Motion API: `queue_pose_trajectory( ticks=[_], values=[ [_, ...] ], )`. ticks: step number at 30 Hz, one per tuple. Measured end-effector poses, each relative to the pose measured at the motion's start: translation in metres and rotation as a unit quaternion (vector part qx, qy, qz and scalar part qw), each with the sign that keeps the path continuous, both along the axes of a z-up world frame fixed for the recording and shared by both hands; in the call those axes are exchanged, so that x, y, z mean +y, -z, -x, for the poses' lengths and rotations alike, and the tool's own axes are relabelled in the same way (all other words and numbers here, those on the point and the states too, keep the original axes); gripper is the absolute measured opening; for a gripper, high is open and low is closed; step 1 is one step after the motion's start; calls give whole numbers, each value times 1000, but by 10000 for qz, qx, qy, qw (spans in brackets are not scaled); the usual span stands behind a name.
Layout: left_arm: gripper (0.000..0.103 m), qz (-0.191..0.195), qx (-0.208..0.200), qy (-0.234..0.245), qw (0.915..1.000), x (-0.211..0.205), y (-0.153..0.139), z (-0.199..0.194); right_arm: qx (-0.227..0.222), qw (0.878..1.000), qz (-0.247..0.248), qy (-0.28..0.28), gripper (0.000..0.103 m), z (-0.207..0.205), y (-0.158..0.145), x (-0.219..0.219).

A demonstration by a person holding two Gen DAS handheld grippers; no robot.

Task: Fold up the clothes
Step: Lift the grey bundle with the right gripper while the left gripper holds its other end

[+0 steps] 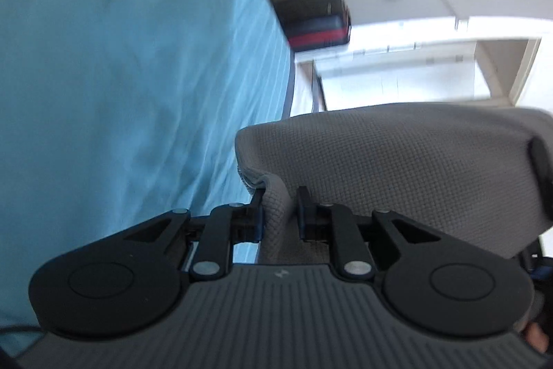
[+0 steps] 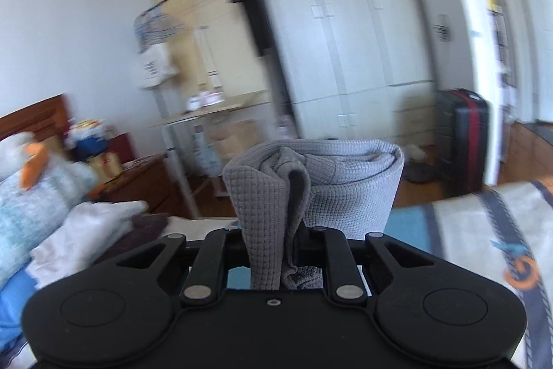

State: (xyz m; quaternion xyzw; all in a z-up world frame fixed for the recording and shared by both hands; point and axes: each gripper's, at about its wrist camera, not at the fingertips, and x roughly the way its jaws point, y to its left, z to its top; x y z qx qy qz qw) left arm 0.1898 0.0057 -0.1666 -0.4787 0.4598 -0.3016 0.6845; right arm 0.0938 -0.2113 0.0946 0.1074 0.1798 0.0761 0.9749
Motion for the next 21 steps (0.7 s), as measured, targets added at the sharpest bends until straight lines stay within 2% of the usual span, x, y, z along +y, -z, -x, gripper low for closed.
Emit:
queue_pose_trajectory(
  ticks=[2, 4, 7, 9, 11, 13, 14, 16, 17, 19, 21],
  values=[
    [15, 87, -75, -324, 9994, 14, -9, 4, -45, 9997, 108, -220, 20, -7, -9, 18],
    [15, 27, -328, -620, 9975, 34, -26, 7, -126, 9986, 118, -500, 20, -17, -22, 37],
    [15, -330, -917, -896, 9912, 75, -64, 9, -286, 9950, 124, -946, 20, -32, -43, 68],
    [15, -672, -1399, -1201, 9806, 108, -93, 21, -403, 9895, -25, -1386, 20, -44, -58, 91],
    [15, -1098, -1809, -1630, 9637, 142, -121, 39, -451, 9803, -182, -1914, 20, -57, -72, 120],
    [15, -1626, -2070, -2083, 9420, 169, -144, 56, -509, 9672, -330, -2466, 20, -69, -86, 152],
    [15, -1878, -2190, -2307, 9293, 183, -155, 64, -543, 9589, -410, -2756, 20, -75, -93, 168],
    [15, -2021, -2248, -2853, 9095, 219, -176, 81, -647, 9356, -739, -3391, 20, -87, -103, 199],
    [15, -2133, -2308, -3118, 8967, 235, -187, 91, -698, 9219, -912, -3700, 20, -93, -108, 214],
    [15, -2545, -2530, -3623, 8602, 261, -209, 111, -812, 8905, -1416, -4246, 20, -114, -110, 238],
    [15, -2948, -2743, -3715, 8366, 279, -222, 117, -909, 8726, -1771, -4459, 20, -139, -102, 259]
  ],
)
